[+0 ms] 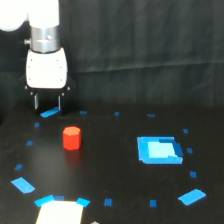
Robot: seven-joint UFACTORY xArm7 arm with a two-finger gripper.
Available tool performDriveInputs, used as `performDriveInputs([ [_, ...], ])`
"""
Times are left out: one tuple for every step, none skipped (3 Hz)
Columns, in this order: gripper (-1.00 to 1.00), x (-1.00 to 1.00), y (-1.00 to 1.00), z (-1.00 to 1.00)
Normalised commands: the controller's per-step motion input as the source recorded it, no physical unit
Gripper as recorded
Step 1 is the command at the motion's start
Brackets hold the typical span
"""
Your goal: Pick up the red object from the table
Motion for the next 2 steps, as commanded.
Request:
performDriveInputs([
  [1.0, 0.42, -1.0, -0.2],
  [0.48, 0.62, -1.0, -0.91],
])
